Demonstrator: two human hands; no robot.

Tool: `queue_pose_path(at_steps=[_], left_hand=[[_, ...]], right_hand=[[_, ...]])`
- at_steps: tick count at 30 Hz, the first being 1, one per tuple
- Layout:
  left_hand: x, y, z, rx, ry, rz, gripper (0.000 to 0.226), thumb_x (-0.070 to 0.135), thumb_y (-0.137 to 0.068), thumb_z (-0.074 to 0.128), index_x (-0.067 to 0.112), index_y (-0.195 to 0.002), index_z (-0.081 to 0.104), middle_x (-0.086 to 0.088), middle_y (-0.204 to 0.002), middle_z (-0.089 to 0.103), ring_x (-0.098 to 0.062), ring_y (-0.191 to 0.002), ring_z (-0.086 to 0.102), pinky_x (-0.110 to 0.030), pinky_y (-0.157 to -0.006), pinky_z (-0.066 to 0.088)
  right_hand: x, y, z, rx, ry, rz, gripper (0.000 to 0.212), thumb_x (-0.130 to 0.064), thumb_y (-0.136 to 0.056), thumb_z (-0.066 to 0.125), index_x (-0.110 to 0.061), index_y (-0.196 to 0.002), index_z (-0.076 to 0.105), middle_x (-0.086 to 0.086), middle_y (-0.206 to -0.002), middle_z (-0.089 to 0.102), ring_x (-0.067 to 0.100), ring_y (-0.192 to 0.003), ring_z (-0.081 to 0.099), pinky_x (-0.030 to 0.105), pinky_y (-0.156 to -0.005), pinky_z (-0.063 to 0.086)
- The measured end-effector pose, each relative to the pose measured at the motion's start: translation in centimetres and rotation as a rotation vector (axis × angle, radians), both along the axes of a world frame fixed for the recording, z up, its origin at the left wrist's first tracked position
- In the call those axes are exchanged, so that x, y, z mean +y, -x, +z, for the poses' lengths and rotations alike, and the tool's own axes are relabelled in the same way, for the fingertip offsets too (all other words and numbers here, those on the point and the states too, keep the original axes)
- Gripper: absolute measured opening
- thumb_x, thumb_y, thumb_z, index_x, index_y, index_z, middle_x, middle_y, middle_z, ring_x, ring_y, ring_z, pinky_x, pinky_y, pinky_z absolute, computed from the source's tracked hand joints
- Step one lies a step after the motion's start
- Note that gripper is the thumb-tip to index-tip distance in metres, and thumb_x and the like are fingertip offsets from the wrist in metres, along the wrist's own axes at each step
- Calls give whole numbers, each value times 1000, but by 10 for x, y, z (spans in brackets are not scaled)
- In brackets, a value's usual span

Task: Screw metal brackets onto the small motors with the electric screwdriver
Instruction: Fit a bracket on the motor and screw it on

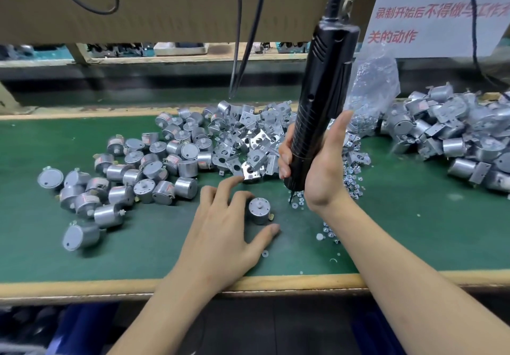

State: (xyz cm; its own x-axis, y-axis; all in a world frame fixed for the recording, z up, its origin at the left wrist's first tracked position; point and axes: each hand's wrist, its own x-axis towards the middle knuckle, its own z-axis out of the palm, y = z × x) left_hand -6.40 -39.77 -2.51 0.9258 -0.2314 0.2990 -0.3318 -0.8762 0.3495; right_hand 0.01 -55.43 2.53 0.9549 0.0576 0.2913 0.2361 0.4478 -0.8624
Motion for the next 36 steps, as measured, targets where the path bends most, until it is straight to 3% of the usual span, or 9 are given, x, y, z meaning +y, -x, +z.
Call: queue_pose_path(at_steps=[4, 7, 9, 14, 20, 25, 31, 36], left_hand=[[-1, -5, -2, 33, -45, -9, 76, 82, -77, 38, 27, -127, 53, 13, -157, 23, -19, -114, 31, -37, -102, 37], [-2, -6, -2, 32, -59, -20, 79, 84, -77, 37, 29, -132, 50, 15, -156, 25, -18, -115, 30, -37, -103, 37], [-2, -5, -2, 13, -55, -19, 79, 82, -78, 39, 26, -133, 51, 14, -152, 33, -18, -115, 32, -37, -103, 38], [-4, -5, 0, -30, -28, -15, 78, 76, -80, 45, 15, -128, 58, 7, -130, 46, -19, -116, 36, -36, -103, 40], [-4, -4, 1, -160, 81, 8, 64, 65, -81, 57, 10, -113, 66, 2, -114, 54, -18, -110, 42, -24, -96, 37], [-3, -4, 5, -210, 245, 119, 45, 53, -89, 54, 12, -99, 70, 4, -104, 59, -19, -103, 52, -18, -92, 32], [-1, -6, 5, -214, 261, 211, 7, 17, -90, 64, 13, -85, 67, 4, -88, 60, -21, -83, 54, -20, -76, 31], [0, -6, 6, -147, 234, 222, 10, 16, -83, 71, 19, -88, 62, 10, -83, 55, -16, -76, 48, -20, -68, 25]], right_hand=[[-4, -2, 0, 19, 18, -45, 94, -99, -66, 39, -8, -84, 51, 3, -66, 48, 21, -46, 42, 28, -48, 39], [-5, 0, 2, 27, 15, -60, 84, -88, -73, 30, -7, -84, 50, 4, -66, 47, 21, -46, 41, 28, -48, 38], [-4, 2, 4, 4, 30, -55, 96, -101, -65, 41, -7, -84, 49, 4, -66, 46, 22, -46, 41, 29, -48, 38], [-3, 7, 7, -35, 41, -18, 100, -103, -51, 49, -8, -84, 50, 2, -64, 48, 22, -46, 42, 28, -48, 39], [-1, 8, 8, -23, 38, -34, 92, -97, -70, 37, -8, -86, 50, 4, -66, 47, 22, -47, 42, 28, -47, 39], [1, 7, 5, -53, 72, -30, 95, -101, -58, 43, -10, -82, 51, 3, -63, 46, 22, -46, 41, 31, -48, 38], [2, 4, 3, -38, 73, -31, 94, -103, -55, 44, -12, -80, 52, 4, -62, 46, 23, -46, 41, 29, -49, 39], [2, 3, 3, -35, 62, -22, 95, -103, -53, 47, -12, -80, 52, 2, -62, 47, 22, -47, 42, 29, -48, 40]])
